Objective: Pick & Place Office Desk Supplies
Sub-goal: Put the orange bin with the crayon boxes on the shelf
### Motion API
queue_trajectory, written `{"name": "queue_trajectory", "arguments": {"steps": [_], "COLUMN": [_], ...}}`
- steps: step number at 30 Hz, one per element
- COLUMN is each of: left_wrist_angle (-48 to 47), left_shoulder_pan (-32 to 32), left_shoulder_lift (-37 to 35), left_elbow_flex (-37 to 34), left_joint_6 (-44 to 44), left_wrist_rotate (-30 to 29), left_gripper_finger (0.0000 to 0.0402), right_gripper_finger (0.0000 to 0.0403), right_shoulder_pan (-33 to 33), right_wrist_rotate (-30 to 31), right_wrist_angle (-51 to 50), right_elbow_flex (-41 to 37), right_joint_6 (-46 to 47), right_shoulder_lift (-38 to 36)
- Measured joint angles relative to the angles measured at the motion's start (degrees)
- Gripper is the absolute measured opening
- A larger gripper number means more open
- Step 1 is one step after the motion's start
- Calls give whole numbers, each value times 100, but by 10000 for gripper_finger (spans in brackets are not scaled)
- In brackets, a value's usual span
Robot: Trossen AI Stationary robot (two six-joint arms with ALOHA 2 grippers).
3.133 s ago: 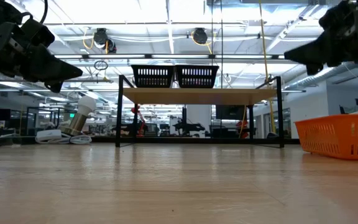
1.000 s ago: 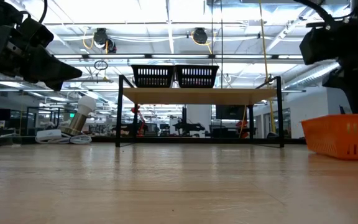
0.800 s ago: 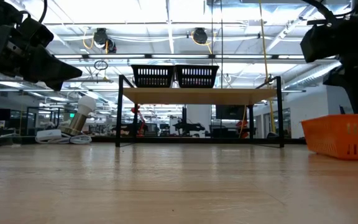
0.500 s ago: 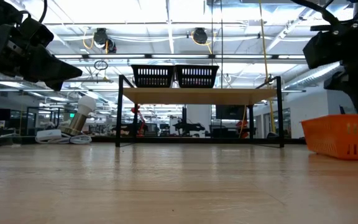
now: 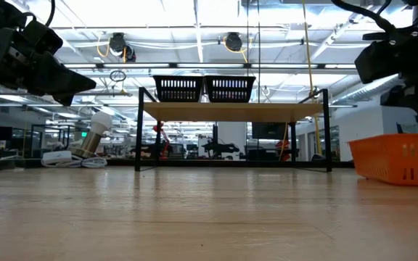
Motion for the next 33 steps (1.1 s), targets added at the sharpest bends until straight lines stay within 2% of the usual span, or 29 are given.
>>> {"name": "queue_trajectory", "arguments": {"steps": [8,15,20,25,33], "left_wrist_angle": [4,4,4,7,4], "left_shoulder_pan": [1,0,0,0,0], "left_shoulder_lift": [-1,-1,0,-1,-2], "left_elbow_flex": [0,0,0,0,0], "left_joint_6": [-26,-65,-91,-185,-212], "left_wrist_rotate": [0,0,0,0,-1], "left_gripper_finger": [21,21,21,21,21], "right_gripper_finger": [5,3,2,1,1], "right_shoulder_pan": [171,310,310,329,716], "right_wrist_rotate": [-61,-17,64,313,809], "right_wrist_angle": [-267,-1694,-1930,-1852,-1887], "right_elbow_flex": [133,1051,1471,1381,1268], "right_joint_6": [-536,-1194,-1738,-1689,-1143], "right_shoulder_lift": [8,3,-16,-38,-41]}}
